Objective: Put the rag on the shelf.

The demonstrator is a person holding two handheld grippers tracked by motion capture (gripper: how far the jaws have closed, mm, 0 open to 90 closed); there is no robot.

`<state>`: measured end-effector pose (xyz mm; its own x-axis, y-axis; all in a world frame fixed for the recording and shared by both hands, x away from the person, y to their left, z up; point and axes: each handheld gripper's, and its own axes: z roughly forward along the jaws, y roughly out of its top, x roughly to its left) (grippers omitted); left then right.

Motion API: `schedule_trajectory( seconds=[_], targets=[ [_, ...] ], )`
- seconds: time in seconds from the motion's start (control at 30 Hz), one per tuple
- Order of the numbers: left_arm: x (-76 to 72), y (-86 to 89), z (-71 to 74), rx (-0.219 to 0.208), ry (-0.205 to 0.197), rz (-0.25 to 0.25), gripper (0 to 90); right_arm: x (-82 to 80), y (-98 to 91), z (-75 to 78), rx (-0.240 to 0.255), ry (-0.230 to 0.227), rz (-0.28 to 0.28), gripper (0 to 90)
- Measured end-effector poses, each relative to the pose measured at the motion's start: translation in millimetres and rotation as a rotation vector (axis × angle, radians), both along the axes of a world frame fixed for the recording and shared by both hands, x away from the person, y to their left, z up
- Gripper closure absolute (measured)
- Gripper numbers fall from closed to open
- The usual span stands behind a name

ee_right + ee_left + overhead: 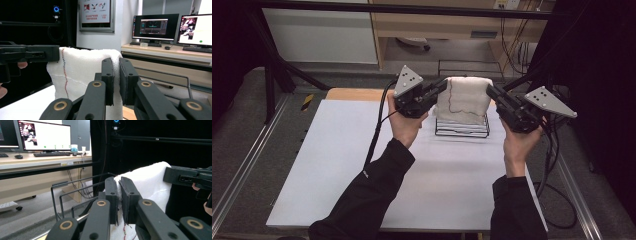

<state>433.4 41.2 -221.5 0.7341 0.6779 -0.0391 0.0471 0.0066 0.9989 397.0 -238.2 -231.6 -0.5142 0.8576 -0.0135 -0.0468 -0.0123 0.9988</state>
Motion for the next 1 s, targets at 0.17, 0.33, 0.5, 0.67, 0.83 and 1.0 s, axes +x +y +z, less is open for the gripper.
schedule_trajectory(
  seconds=[0.17,0.33,0.5,0.67,0.83,1.0],
  targets=[
    [6.0,-2.1,3.9,-0.004,0.002,0.000,84.3,4.0,-1.1,6.3,-0.002,-0.006,-0.010,83.2],
    [13.5,-3.1,9.6,-0.002,0.003,0.012,84.4,9.1,-0.1,11.4,-0.011,-0.007,-0.017,83.3],
    [17.8,-2.9,17.3,-0.011,-0.001,0.013,84.3,14.2,0.4,17.3,-0.009,-0.013,-0.021,83.2],
    [19.1,-3.4,26.4,-0.019,-0.012,0.018,84.3,17.5,0.8,28.0,-0.010,-0.020,-0.023,83.2],
    [21.9,-4.9,35.6,-0.015,-0.023,0.022,84.3,19.9,0.9,37.7,-0.005,-0.032,-0.030,83.2],
    [25.0,-7.7,41.3,-0.030,-0.032,0.025,84.3,23.0,-0.4,44.0,0.004,-0.039,-0.037,83.2]
  ],
)
